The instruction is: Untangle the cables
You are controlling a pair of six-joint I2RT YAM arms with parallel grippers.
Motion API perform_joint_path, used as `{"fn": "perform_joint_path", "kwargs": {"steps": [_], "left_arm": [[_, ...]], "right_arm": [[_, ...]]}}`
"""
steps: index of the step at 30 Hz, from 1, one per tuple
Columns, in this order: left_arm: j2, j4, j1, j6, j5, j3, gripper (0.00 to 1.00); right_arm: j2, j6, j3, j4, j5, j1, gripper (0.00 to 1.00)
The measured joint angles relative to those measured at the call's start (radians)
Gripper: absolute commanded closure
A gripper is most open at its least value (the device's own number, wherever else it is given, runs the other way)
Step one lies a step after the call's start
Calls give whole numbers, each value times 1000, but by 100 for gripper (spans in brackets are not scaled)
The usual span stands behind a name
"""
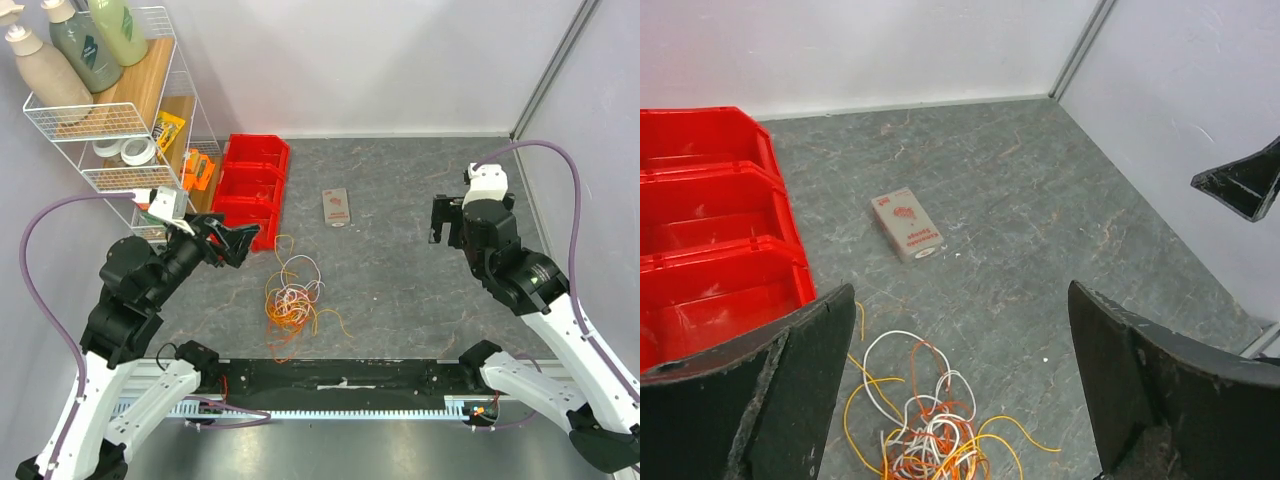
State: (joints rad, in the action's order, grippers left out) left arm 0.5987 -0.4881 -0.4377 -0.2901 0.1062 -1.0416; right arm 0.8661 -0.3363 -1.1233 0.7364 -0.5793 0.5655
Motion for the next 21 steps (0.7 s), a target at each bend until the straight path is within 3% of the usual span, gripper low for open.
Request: {"fn": "perform_joint_path", "kwargs": {"steps": [4, 10, 14, 17, 21], "left_arm": [[-32, -10, 0, -14, -30, 18, 6], [-61, -28, 0, -89, -50, 121, 8], [-48, -90, 0, -159, -22, 210, 11], [-43, -143, 0, -208, 5, 259, 15], [-85, -211, 0, -283, 58, 321, 18]], "right_arm": [[-3, -5, 43, -41, 53, 0, 2], [123, -66, 141, -208, 319, 39, 2], [358, -119, 169, -360, 392, 244, 3], [505, -163, 198, -468, 414, 439, 13], [706, -210, 187, -628, 414, 642, 20]]}}
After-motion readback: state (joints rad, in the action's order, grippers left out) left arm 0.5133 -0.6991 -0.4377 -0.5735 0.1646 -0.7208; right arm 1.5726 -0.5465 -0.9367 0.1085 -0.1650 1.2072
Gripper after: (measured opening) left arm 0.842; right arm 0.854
